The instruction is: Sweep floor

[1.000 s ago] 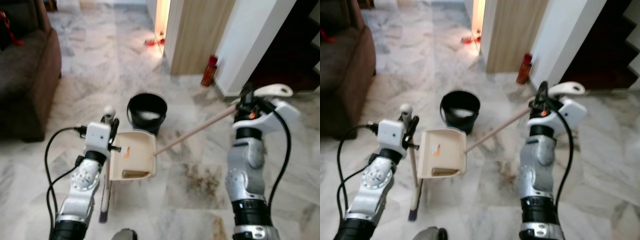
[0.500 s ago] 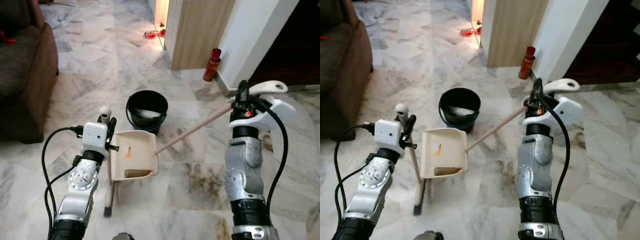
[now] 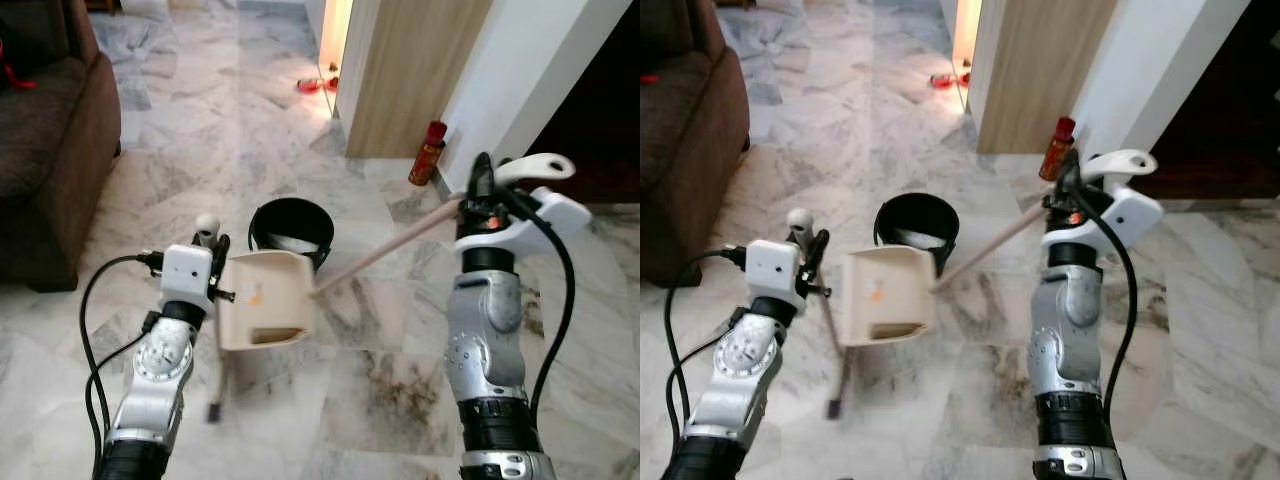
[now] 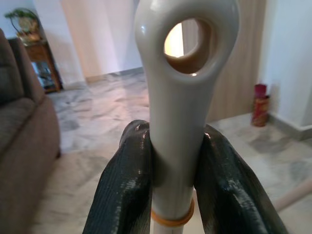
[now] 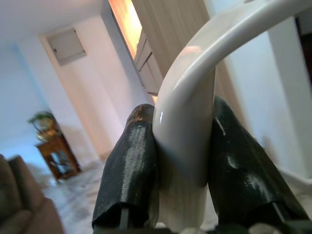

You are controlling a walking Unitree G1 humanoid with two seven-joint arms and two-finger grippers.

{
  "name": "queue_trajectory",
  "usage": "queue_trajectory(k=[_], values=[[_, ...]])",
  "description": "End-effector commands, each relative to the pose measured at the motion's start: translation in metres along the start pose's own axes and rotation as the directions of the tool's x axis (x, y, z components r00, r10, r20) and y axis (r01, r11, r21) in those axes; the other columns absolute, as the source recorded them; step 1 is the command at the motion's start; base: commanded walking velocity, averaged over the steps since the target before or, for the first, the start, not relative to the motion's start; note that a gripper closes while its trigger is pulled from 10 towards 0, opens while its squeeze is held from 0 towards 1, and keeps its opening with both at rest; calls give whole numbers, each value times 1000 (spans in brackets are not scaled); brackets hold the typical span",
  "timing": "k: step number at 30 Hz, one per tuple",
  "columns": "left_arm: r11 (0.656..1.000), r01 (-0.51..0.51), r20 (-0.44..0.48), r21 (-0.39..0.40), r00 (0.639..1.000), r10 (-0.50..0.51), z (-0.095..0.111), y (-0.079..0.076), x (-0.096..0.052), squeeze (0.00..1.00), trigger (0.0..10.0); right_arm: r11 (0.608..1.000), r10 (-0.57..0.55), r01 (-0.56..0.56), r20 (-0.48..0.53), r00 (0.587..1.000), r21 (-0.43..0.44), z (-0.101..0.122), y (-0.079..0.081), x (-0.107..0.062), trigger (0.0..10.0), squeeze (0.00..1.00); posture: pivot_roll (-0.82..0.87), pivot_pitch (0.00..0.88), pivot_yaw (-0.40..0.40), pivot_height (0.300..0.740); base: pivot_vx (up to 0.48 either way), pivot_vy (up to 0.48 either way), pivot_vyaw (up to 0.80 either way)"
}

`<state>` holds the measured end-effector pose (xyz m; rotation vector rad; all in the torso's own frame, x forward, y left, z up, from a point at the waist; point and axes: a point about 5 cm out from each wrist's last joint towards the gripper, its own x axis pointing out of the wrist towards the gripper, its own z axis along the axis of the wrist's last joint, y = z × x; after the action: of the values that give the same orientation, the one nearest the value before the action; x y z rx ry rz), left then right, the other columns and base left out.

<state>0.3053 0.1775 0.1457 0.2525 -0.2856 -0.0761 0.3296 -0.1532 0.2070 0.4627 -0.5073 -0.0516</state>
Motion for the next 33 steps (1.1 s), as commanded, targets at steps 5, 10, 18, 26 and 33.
queue_trajectory(k=[5,10,18,26,33], values=[[1000,13,56,-10,998,-12,11,-7,4,0,10000,1000,1,-2,78,997,16,19,0,5,10000,0,215,108,-106,740,266,0,0],[1000,10,57,-9,998,-9,11,-7,3,0,10000,1000,12,-14,79,997,23,20,2,5,10000,0,218,109,-109,740,266,0,0],[1000,8,55,-11,998,-8,10,-7,3,0,10000,999,22,-24,74,997,26,20,4,5,10000,0,217,107,-108,740,266,0,0],[1000,10,56,-14,998,-9,10,-8,4,0,10000,999,41,-44,84,996,31,23,7,5,10000,0,217,108,-110,740,266,0,0],[1000,12,57,-14,998,-11,10,-8,4,0,10000,998,54,-57,90,994,36,25,10,6,10000,0,215,108,-110,740,267,0,0]])
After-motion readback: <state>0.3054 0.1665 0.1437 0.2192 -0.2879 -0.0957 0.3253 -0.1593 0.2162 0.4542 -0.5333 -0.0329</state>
